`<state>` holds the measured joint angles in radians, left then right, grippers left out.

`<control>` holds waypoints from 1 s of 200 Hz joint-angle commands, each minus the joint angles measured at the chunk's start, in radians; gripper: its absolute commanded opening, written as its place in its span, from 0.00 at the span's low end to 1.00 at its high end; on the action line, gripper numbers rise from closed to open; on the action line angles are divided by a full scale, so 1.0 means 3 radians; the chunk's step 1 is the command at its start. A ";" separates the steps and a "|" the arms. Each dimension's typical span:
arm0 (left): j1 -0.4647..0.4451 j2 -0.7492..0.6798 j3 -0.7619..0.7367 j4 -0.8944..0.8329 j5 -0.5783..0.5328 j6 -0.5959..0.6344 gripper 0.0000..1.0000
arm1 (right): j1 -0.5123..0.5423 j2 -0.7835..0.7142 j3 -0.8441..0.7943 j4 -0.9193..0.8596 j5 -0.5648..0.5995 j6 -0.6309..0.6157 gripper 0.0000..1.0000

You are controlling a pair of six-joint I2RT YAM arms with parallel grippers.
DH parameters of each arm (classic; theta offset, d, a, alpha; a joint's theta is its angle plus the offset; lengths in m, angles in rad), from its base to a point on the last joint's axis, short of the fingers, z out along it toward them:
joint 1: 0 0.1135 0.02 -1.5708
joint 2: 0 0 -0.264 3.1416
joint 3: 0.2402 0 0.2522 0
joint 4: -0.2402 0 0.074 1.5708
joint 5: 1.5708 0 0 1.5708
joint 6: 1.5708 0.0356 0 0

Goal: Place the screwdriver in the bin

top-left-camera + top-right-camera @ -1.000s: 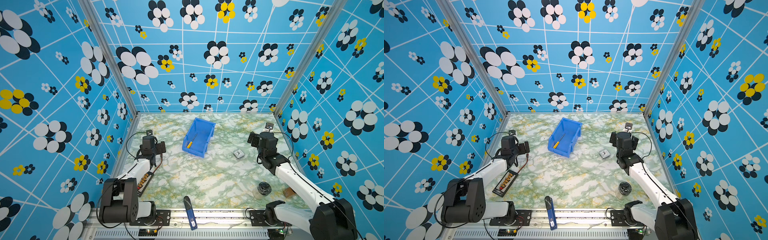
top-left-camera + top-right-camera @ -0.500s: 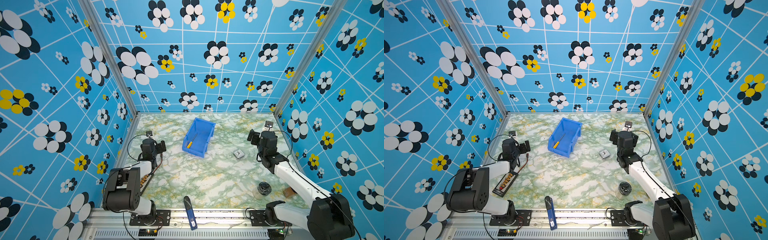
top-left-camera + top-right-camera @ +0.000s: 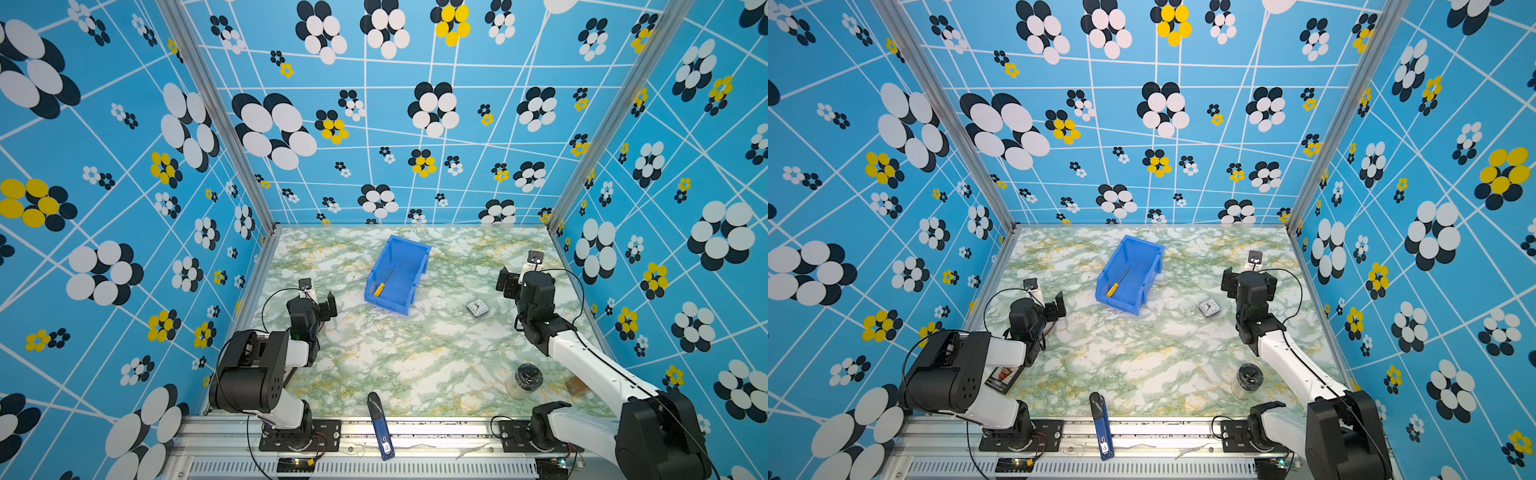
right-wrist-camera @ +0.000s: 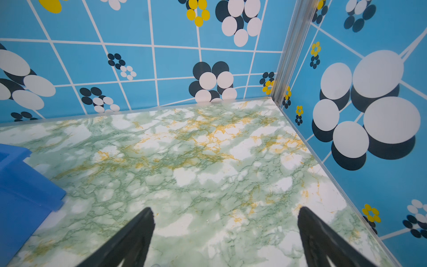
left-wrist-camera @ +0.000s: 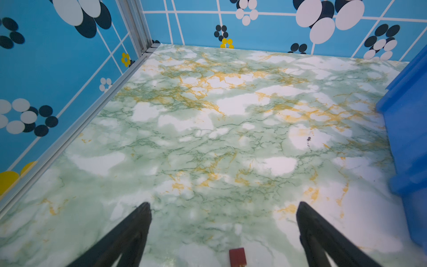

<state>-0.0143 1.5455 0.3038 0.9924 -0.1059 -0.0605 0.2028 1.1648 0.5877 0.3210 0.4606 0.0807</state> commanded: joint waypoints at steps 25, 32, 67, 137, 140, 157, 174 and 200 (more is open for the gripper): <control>-0.0009 0.0027 -0.0015 0.0302 -0.0010 0.0073 0.99 | -0.0240 0.0277 -0.0496 0.0777 -0.0045 0.0094 0.99; -0.0009 0.0024 -0.0016 0.0290 -0.0010 0.0074 0.99 | -0.0255 0.0349 -0.0565 0.0927 -0.0071 0.0030 0.99; -0.0011 0.0029 -0.0044 0.0347 0.0007 0.0078 0.99 | -0.0409 0.0627 -0.0784 0.1489 -0.0155 0.0025 0.99; -0.0009 0.0028 -0.0091 0.0441 0.0017 0.0079 0.99 | -0.0548 0.1326 -0.0840 0.2318 -0.0598 -0.0096 0.99; -0.0009 0.0028 -0.0095 0.0447 0.0017 0.0079 0.99 | -0.0548 0.1288 -0.0801 0.2192 -0.0593 -0.0080 0.99; -0.0011 0.0033 -0.0134 0.0519 0.0022 0.0079 0.99 | -0.0548 0.1240 -0.0686 0.1922 -0.0626 -0.0082 0.99; -0.0009 0.0033 -0.0180 0.0610 0.0029 0.0084 0.99 | -0.0548 0.1294 -0.0721 0.2060 -0.0616 -0.0092 0.99; -0.0009 0.0040 -0.0204 0.0659 0.0041 0.0087 0.99 | -0.0551 0.1253 -0.0696 0.1954 -0.0649 -0.0113 0.99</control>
<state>-0.0143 1.5463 0.2546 1.1389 -0.1020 -0.0517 0.0425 1.5471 0.3561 0.9016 0.2920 0.0628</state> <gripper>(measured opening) 0.992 0.991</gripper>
